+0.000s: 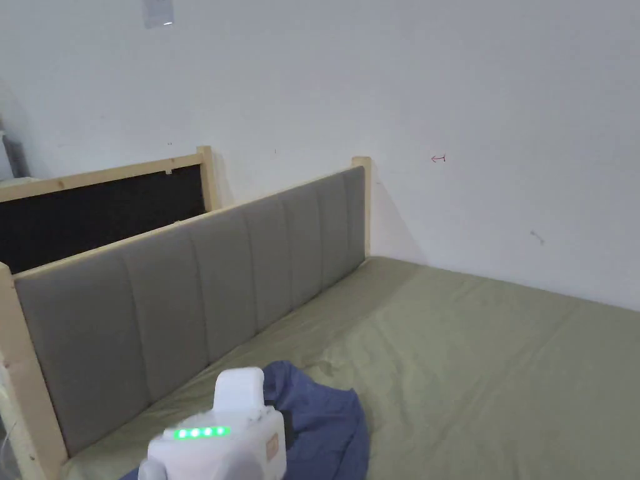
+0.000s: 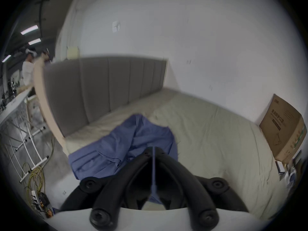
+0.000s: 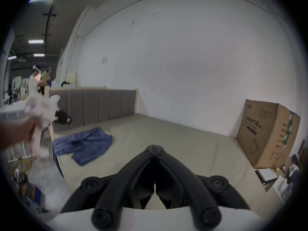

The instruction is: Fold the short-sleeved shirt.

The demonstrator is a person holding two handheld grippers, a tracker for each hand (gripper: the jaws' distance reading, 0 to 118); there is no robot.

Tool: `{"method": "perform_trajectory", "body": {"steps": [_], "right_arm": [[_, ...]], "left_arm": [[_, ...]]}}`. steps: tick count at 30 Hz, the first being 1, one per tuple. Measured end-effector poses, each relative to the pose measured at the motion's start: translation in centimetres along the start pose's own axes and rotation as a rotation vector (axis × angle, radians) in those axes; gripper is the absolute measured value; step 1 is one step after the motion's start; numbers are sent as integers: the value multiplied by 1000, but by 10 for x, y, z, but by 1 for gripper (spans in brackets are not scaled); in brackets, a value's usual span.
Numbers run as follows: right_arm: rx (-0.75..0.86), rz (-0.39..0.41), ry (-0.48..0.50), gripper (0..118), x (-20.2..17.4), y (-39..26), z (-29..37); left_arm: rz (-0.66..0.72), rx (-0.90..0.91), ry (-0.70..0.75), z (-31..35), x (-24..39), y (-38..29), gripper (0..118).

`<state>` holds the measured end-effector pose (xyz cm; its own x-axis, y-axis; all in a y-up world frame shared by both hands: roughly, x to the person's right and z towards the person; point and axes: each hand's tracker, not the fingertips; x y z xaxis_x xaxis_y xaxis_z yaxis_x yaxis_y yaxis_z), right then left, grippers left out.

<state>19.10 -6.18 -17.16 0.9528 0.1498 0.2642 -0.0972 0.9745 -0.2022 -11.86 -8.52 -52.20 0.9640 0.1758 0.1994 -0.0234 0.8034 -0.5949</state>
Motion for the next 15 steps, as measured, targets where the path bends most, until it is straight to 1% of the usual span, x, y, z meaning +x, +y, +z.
{"method": "perform_trajectory", "body": {"steps": [1, 2, 3, 4, 5, 6, 8, 10, 13, 15], "right_arm": [[-21, 10, 4, 0, 2, -5, -2], [-45, 18, 4, 0, 4, -9, -5], [-71, 21, 2, 0, 4, -14, -8], [-104, 22, -10, 0, 4, -18, -11], [-139, 14, -22, 0, 4, -23, -15], [-176, -8, -14, 0, 6, -28, -22], [-245, -71, 15, 0, 9, -38, -32], [-302, -124, 7, 0, 12, -47, -43], [-355, -190, -4, 0, 17, -59, -57], [-374, -200, -5, 0, 21, -65, -67]], "left_arm": [[2, -72, -13, -26, -6, 11, 35], [7, -137, -21, -53, -13, 20, 72], [4, -188, -12, -84, -21, 27, 115], [-9, -238, 8, -109, -26, 30, 115], [-12, -250, 41, -124, -33, 30, 114], [-16, -255, 77, -146, -36, 34, 114], [-40, -341, 110, -182, -43, 32, 114], [-67, -421, 103, -213, -46, 24, 114], [-122, -643, 133, -258, -47, 1, 113], [-165, -761, 147, -287, -52, -21, 113]]}}
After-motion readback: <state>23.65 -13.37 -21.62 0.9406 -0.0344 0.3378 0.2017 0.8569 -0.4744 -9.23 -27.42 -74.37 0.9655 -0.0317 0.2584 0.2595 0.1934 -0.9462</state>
